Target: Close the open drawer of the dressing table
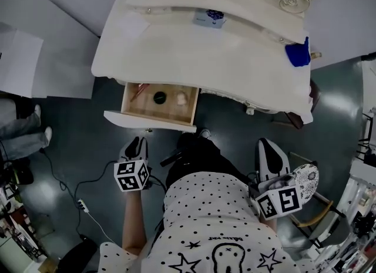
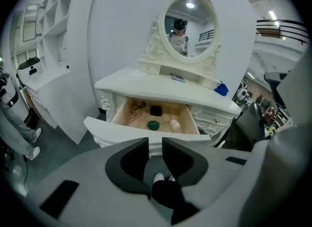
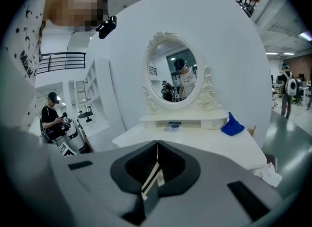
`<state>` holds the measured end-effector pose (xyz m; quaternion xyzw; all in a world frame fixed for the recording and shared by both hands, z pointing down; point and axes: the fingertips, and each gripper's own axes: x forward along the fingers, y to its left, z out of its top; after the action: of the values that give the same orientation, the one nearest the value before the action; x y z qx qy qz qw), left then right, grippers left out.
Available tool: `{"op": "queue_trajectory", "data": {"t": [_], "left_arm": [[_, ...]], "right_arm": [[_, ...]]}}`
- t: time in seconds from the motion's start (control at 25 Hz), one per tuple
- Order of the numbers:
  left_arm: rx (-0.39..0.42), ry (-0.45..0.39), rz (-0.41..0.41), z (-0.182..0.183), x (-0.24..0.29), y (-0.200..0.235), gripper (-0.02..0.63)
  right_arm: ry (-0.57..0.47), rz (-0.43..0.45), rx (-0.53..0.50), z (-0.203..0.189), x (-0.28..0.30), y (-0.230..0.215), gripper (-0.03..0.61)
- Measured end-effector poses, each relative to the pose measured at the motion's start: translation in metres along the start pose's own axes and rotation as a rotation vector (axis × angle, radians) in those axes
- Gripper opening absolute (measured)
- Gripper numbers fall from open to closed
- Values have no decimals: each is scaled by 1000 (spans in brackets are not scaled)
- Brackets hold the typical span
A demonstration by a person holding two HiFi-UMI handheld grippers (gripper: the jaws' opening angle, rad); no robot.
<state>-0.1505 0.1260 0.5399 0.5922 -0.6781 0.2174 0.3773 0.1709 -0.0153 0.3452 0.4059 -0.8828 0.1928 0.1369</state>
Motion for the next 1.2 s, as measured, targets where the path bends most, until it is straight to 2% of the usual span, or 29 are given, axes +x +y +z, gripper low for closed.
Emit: {"op": "queue_trajectory", "data": {"t": [0.56, 1.0, 1.2], "left_arm": [[82, 215, -36, -64, 84, 22, 170], [89, 252, -87, -76, 110, 18, 173], [103, 240, -103, -76, 117, 20, 160]], "right_arm": [[27, -72, 6, -4, 3, -4, 9], [29, -98, 2, -3, 8, 9, 9], [27, -110, -1, -5, 11, 18, 9]]}}
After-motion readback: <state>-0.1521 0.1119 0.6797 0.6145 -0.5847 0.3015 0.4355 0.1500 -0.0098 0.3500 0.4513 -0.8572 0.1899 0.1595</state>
